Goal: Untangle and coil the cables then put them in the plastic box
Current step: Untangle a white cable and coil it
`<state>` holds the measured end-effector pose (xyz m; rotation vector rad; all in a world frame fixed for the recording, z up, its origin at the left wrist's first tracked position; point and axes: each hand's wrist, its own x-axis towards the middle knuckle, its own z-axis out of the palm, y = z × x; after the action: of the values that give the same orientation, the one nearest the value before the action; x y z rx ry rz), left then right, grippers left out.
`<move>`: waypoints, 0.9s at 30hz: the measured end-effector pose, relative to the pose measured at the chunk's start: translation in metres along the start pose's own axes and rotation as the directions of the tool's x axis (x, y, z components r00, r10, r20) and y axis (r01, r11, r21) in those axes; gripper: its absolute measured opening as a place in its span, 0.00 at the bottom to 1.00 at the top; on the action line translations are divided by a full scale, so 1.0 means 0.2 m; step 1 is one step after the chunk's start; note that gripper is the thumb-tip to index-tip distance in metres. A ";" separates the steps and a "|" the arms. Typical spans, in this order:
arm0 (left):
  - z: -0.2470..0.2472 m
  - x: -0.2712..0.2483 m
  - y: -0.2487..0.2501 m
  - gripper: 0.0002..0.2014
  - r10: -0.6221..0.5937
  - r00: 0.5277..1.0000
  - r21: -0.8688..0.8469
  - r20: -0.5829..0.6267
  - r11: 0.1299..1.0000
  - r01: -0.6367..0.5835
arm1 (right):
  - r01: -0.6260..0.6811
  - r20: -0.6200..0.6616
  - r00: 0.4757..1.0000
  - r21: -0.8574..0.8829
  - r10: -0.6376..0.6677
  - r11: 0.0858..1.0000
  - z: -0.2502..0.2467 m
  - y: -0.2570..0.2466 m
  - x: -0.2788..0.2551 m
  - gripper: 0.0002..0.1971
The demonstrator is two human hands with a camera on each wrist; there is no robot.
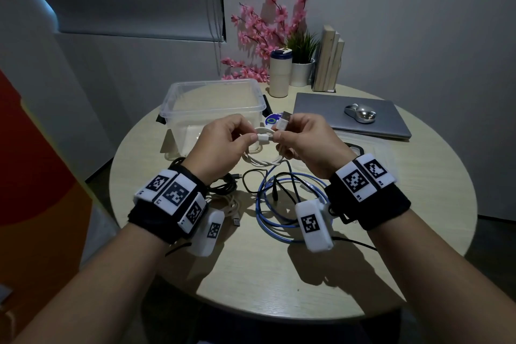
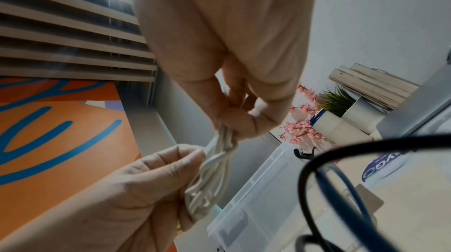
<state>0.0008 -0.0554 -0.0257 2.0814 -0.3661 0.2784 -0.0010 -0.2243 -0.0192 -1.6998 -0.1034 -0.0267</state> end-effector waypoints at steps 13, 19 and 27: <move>-0.01 0.01 -0.03 0.04 -0.203 0.958 -0.323 0.202 0.910 0.261 | 0.001 0.050 0.999 -0.114 0.004 0.993 0.01 0.01 -0.03 0.06; -0.01 0.01 -0.01 0.07 -0.223 0.939 -0.242 0.263 0.927 0.288 | 0.003 0.089 0.996 -0.127 0.008 0.992 0.02 0.01 -0.03 0.12; 0.00 0.01 -0.01 0.08 -0.123 0.987 -0.213 0.107 0.967 0.143 | -0.014 0.093 0.995 -0.110 0.025 0.994 0.00 -0.01 -0.03 0.09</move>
<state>0.0035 -0.0545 -0.0276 1.8940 -0.2967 0.0569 -0.0077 -0.2238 -0.0187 -1.8116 -0.1580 0.0631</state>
